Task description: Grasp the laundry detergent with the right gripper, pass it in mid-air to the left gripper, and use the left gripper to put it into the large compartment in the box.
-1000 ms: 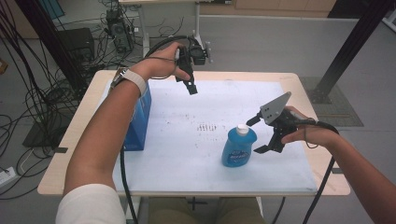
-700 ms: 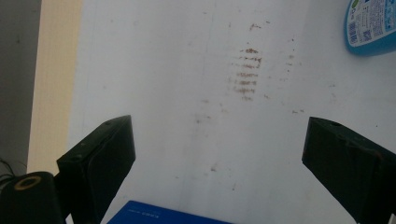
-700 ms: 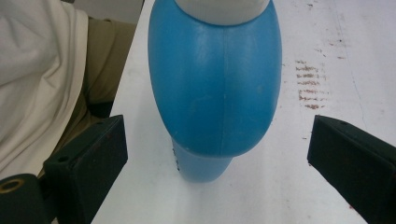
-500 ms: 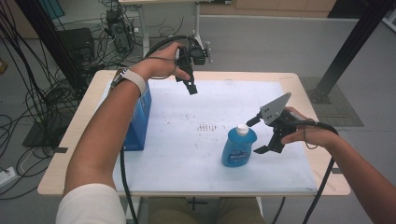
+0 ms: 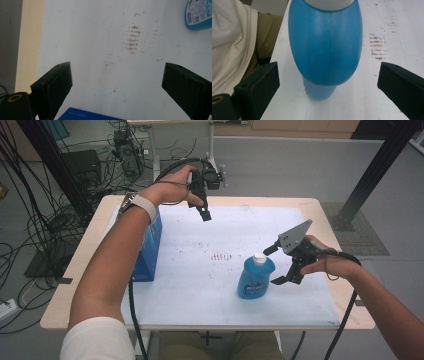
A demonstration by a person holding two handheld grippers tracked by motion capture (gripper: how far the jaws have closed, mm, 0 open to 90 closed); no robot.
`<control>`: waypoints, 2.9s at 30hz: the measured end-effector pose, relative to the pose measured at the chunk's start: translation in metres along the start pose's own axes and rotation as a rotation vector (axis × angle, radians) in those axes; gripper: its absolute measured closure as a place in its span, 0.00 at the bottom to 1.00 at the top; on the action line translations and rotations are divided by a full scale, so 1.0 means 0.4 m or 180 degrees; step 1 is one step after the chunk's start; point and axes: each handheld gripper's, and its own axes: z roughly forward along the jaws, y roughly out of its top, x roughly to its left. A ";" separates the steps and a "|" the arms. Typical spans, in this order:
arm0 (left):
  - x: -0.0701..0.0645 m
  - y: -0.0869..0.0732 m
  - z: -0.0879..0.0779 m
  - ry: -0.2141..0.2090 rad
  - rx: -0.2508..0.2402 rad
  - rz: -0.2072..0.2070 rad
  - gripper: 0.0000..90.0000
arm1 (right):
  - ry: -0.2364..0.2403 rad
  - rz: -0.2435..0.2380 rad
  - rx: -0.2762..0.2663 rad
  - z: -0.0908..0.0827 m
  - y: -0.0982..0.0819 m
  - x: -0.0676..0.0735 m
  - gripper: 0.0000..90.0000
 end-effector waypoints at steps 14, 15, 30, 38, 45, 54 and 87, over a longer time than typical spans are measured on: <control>-0.003 0.003 0.004 0.0002 -0.0003 -0.0020 0.11 | -0.0027 -0.0001 -0.0079 0.013 -0.008 0.004 0.04; -0.002 0.003 0.004 0.0003 0.0011 -0.0001 0.11 | -0.0027 -0.0001 -0.0088 0.014 -0.009 0.004 0.04; -0.003 0.006 0.006 -0.0003 0.0019 0.0005 0.11 | -0.0052 0.0048 -0.0213 0.034 -0.026 0.006 0.04; -0.003 0.006 0.009 -0.0003 0.0028 0.0002 0.11 | -0.0046 0.0073 -0.0255 0.042 -0.032 0.005 0.04; -0.002 0.006 0.010 -0.0002 0.0033 0.0003 0.11 | -0.0030 0.0074 -0.0284 0.052 -0.036 0.003 0.06; -0.002 0.006 0.011 -0.0003 0.0041 0.0006 0.11 | -0.0006 0.0070 -0.0333 0.061 -0.042 0.002 0.07; -0.002 0.007 0.015 -0.0001 0.0057 0.0006 0.11 | 0.0090 0.0067 -0.0401 0.082 -0.046 0.004 0.17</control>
